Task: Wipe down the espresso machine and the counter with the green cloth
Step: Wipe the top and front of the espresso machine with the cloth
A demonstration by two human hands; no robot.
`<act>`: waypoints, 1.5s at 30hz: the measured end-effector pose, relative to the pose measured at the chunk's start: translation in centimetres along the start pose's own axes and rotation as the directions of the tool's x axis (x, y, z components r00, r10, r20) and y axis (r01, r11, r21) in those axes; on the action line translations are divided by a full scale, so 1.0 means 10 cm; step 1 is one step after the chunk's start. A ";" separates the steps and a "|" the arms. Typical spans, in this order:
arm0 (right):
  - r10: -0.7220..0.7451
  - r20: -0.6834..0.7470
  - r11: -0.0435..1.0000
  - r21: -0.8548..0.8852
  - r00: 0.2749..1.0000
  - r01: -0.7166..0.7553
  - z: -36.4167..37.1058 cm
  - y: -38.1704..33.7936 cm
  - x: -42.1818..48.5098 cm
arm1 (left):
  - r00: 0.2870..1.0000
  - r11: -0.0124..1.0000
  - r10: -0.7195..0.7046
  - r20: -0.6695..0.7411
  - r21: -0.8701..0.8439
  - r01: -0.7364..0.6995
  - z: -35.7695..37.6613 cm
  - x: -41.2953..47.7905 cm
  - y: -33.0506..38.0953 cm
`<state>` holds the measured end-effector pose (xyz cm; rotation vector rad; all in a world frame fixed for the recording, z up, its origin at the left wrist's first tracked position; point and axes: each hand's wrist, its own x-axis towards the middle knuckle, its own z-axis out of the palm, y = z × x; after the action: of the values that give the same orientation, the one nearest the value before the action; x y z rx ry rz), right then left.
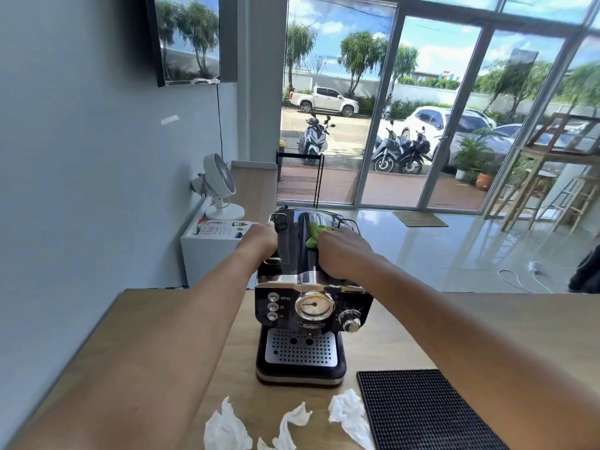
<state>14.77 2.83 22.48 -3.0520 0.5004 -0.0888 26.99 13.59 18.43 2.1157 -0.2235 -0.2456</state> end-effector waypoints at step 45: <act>-0.306 -0.055 0.930 0.196 0.951 0.310 0.24 -0.07 0.37 | 0.992 0.973 -0.056 0.109 -0.215 0.079 -0.08 -0.10 0.02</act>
<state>18.66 2.35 20.30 -2.9015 0.0046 -0.1762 26.22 14.40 19.07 1.8958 -0.1759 -0.4016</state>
